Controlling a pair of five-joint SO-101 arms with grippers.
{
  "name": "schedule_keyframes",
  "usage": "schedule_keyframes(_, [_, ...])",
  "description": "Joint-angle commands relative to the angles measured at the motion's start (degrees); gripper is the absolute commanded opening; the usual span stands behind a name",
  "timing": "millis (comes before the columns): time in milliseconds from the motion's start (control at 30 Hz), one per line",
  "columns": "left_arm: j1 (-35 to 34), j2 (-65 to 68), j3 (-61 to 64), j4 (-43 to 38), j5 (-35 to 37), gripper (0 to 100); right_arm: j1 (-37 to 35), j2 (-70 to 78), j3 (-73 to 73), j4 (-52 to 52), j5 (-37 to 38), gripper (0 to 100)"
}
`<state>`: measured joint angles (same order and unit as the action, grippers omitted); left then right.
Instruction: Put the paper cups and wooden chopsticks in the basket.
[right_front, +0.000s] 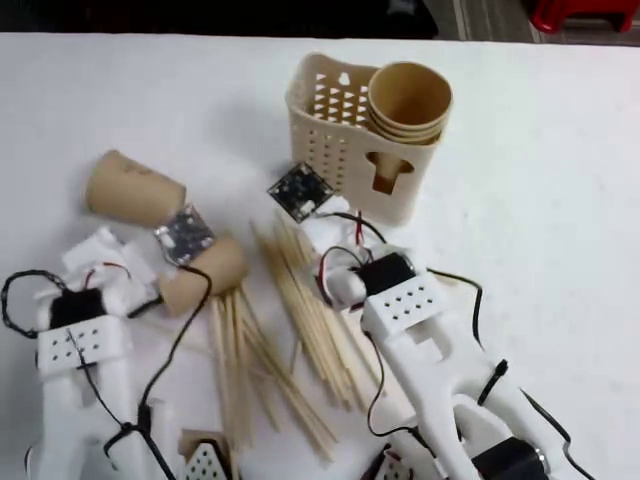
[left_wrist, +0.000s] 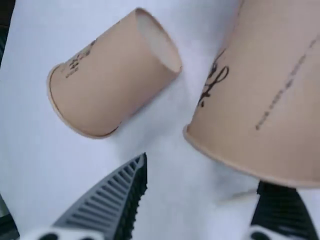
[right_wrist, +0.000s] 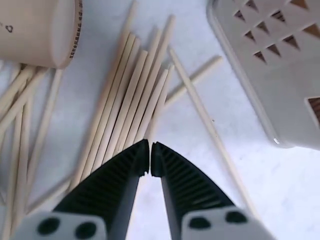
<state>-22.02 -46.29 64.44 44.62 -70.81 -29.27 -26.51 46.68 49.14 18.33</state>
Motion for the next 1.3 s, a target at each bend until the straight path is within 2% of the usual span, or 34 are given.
schedule_keyframes(0, [5.1,-0.6,-0.3,-2.2,7.6,34,2.2,-1.9,-0.4,-0.8,0.3,1.8])
schedule_keyframes(500, [18.9,-0.6,-1.4,-3.3,30.8,34,4.5,-2.2,-0.8,-1.5,0.3,1.8])
schedule_keyframes(600, [20.4,-0.1,-0.2,-7.2,33.3,28,4.5,-2.2,-0.8,-1.5,0.2,1.8])
schedule_keyframes(767, [22.5,-0.5,4.8,-15.8,33.4,18,4.5,-2.2,-0.8,-1.5,0.2,1.8])
schedule_keyframes(933, [23.2,-0.6,4.1,-16.3,33.5,8,4.5,-2.2,-0.8,-1.5,0.2,1.8])
schedule_keyframes(1033, [22.7,-0.6,0.4,-12.8,33.8,2,5.5,-2.2,-0.8,-1.5,0.2,1.8])
schedule_keyframes(1167, [22.8,-0.6,-8.4,-1.1,34.0,2,6.9,-4.4,-0.5,-1.5,0.0,1.8])
schedule_keyframes(1267, [22.7,-0.6,-16.4,7.3,37.3,2,7.7,-6.6,0.0,-1.2,0.1,1.8])
